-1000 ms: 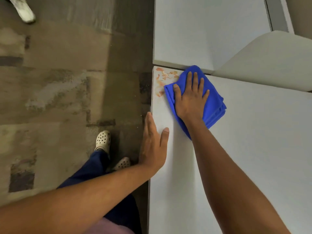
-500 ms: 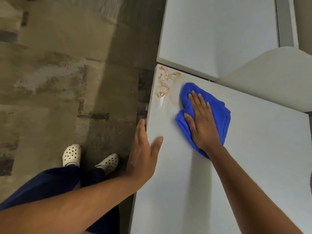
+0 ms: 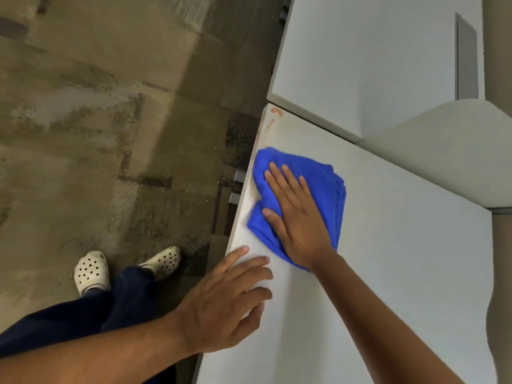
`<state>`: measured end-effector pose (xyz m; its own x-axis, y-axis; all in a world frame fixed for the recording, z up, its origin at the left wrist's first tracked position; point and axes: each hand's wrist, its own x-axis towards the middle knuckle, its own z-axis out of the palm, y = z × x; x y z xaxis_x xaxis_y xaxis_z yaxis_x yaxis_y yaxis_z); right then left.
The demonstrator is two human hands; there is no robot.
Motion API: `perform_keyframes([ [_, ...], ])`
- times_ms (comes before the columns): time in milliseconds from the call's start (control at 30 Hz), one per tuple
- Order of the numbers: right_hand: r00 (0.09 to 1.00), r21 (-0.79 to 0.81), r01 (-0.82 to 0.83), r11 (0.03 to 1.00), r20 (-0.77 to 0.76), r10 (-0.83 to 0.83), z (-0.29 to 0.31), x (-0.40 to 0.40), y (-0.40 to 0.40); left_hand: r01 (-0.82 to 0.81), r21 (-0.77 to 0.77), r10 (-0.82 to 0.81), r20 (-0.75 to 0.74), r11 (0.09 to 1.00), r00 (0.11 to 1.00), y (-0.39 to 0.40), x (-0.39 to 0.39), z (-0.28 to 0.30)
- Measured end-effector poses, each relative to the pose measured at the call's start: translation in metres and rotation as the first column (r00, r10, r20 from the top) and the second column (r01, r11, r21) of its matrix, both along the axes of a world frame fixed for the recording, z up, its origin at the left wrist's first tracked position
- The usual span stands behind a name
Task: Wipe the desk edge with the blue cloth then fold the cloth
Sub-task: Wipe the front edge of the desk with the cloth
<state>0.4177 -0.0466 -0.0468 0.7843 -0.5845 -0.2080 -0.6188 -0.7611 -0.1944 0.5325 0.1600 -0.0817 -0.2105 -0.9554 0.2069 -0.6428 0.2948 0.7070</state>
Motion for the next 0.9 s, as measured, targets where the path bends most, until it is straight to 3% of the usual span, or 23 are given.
perform_keyframes([
  [100, 1.0, 0.009, -0.029, 1.0, 0.007, 0.029, 0.004, -0.013, -0.016, 0.035, 0.047, -0.037, 0.051, 0.998, 0.998, -0.005, 0.0, 0.001],
  [300, 0.969, -0.042, 0.232, 0.972, 0.092, -0.228, 0.002, 0.056, -0.069, 0.025, 0.069, -0.038, 0.206, 0.997, 0.978, -0.007, -0.002, 0.006],
  [433, 0.952, -0.062, 0.295, 0.954, 0.107, -0.287, -0.001, 0.093, -0.07, 0.04, 0.065, -0.055, 0.247, 0.997, 0.967, -0.007, -0.002, 0.008],
  [567, 0.982, -0.04, 0.152, 0.988, 0.123, -0.147, 0.0, 0.068, -0.029, 0.021, 0.044, -0.031, 0.222, 0.999, 0.975, -0.005, 0.0, 0.011],
  [667, 0.997, -0.017, -0.043, 0.999, 0.071, 0.044, 0.0, 0.034, 0.001, 0.109, -0.008, -0.105, 0.213, 0.994, 0.971, -0.002, 0.002, 0.011],
  [800, 0.964, 0.011, -0.261, 0.965, 0.048, 0.261, 0.003, 0.023, -0.024, 0.194, -0.051, -0.18, 0.203, 0.98, 0.963, -0.003, 0.006, 0.013],
  [900, 0.961, -0.019, -0.269, 0.963, 0.067, 0.269, 0.004, 0.044, -0.059, 0.198, -0.053, -0.184, 0.192, 0.979, 0.964, -0.006, 0.008, 0.015],
])
